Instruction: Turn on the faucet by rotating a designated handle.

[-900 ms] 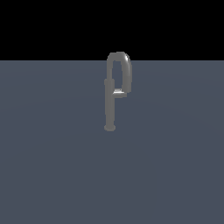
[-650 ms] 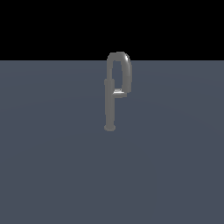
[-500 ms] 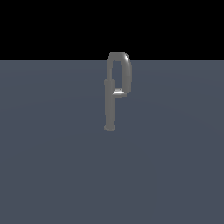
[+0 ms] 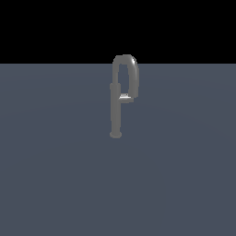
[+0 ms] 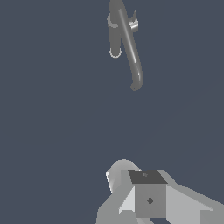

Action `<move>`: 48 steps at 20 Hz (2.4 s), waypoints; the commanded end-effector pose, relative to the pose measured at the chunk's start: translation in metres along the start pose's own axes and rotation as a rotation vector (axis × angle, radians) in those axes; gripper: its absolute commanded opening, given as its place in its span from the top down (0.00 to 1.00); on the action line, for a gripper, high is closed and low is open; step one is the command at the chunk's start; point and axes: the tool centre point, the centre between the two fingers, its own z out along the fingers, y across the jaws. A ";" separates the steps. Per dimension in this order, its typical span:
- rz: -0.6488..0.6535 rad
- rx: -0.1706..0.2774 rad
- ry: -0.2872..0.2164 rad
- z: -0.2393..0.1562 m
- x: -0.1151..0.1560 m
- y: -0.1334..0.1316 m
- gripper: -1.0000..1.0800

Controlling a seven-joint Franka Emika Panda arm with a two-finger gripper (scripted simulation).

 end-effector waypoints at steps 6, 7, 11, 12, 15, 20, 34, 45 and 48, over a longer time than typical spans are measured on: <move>0.078 0.082 -0.102 0.000 0.036 -0.006 1.00; 0.090 0.094 -0.117 0.001 0.041 -0.006 1.00; 0.137 0.144 -0.178 0.003 0.063 -0.008 1.00; 0.148 0.156 -0.194 0.003 0.068 -0.008 1.00; 0.184 0.194 -0.240 0.006 0.085 -0.009 1.00; 0.244 0.259 -0.320 0.012 0.112 -0.009 1.00; 0.419 0.450 -0.552 0.042 0.188 -0.002 1.00; 0.569 0.617 -0.753 0.081 0.245 0.009 1.00; 0.614 0.668 -0.814 0.096 0.259 0.012 1.00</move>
